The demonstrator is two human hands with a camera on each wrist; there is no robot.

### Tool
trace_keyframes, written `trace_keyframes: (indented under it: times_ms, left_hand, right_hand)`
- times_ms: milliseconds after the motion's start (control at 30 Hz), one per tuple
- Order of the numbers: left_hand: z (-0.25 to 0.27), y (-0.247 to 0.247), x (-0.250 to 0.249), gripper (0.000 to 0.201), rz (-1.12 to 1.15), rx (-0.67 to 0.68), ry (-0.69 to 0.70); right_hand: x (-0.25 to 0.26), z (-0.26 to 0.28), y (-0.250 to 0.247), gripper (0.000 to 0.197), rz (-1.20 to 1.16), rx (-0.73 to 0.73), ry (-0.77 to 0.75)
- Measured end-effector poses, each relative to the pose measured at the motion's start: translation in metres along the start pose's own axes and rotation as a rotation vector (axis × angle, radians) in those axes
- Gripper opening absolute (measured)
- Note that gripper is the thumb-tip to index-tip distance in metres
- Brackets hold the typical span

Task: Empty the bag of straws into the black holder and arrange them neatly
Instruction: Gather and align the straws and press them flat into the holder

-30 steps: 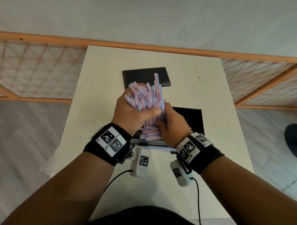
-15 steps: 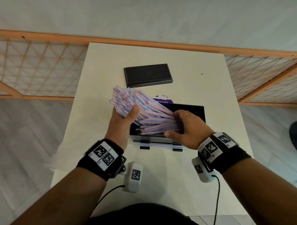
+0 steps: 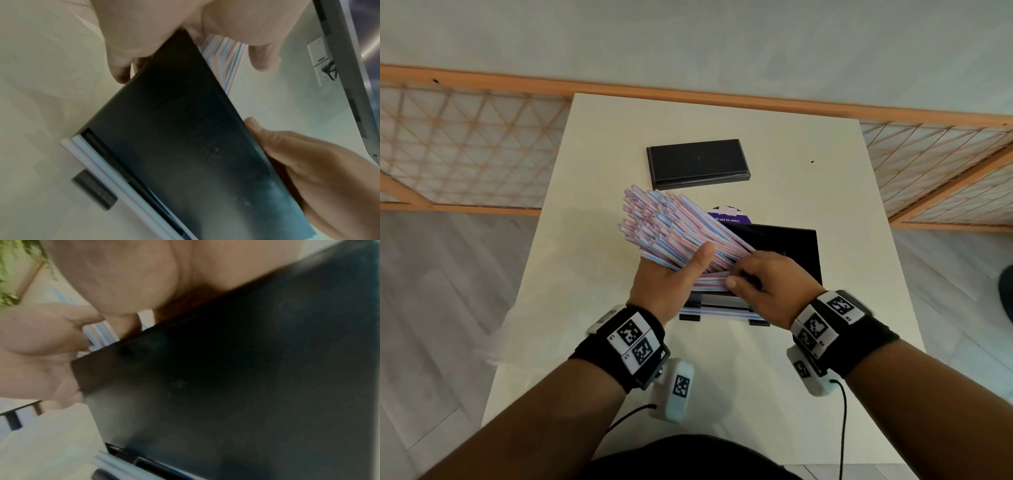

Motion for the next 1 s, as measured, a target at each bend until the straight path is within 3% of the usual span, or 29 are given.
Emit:
trace_keyframes:
  times_ms: [67, 133, 233, 300, 400, 467, 633, 767, 867, 1000]
  left_hand:
    - [-0.003, -0.002, 0.0, 0.048, -0.046, -0.03, 0.037]
    - [-0.007, -0.004, 0.003, 0.064, -0.117, -0.035, 0.057]
    - [-0.007, -0.002, 0.007, 0.057, -0.218, -0.006, 0.087]
    - [-0.007, -0.002, 0.011, 0.06, -0.298, -0.017, 0.094]
    - [-0.009, -0.006, 0.022, 0.073, -0.361, -0.057, 0.06]
    - [-0.01, -0.008, 0.024, 0.08, -0.378, -0.084, 0.053]
    - [-0.012, -0.008, 0.024, 0.073, -0.379, -0.079, 0.065]
    - [-0.012, -0.009, 0.028, 0.084, -0.352, -0.064, 0.052]
    - [-0.012, -0.009, 0.031, 0.087, -0.357, -0.066, 0.045]
    - [-0.012, -0.009, 0.033, 0.088, -0.359, -0.078, 0.019]
  right_hand:
    - [-0.006, 0.001, 0.001, 0.07, 0.195, 0.066, 0.154]
    - [-0.009, 0.001, 0.004, 0.077, 0.213, 0.119, 0.22]
    - [-0.006, -0.002, 0.005, 0.079, 0.02, 0.139, 0.166]
    - [-0.01, -0.004, 0.004, 0.083, 0.033, 0.145, 0.143]
    - [-0.016, -0.002, 0.008, 0.115, 0.067, 0.299, 0.172]
    - [-0.013, 0.001, 0.011, 0.124, 0.101, 0.37, 0.157]
    - [-0.014, 0.004, 0.015, 0.117, 0.165, 0.382, 0.202]
    - [-0.011, 0.005, 0.016, 0.104, 0.195, 0.35, 0.147]
    - [-0.011, 0.008, 0.014, 0.11, 0.301, 0.357, 0.203]
    - [-0.006, 0.008, 0.014, 0.1, 0.237, 0.311, 0.166]
Point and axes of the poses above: each hand's wrist, its own z-axis away from the middle knuckle, its own y-axis out of the palm, x = y × z, the point moved 5 cm from there along -z, towards the middle knuckle, and after that the axes turned 1 degree about -y, right-handed, at the moved point
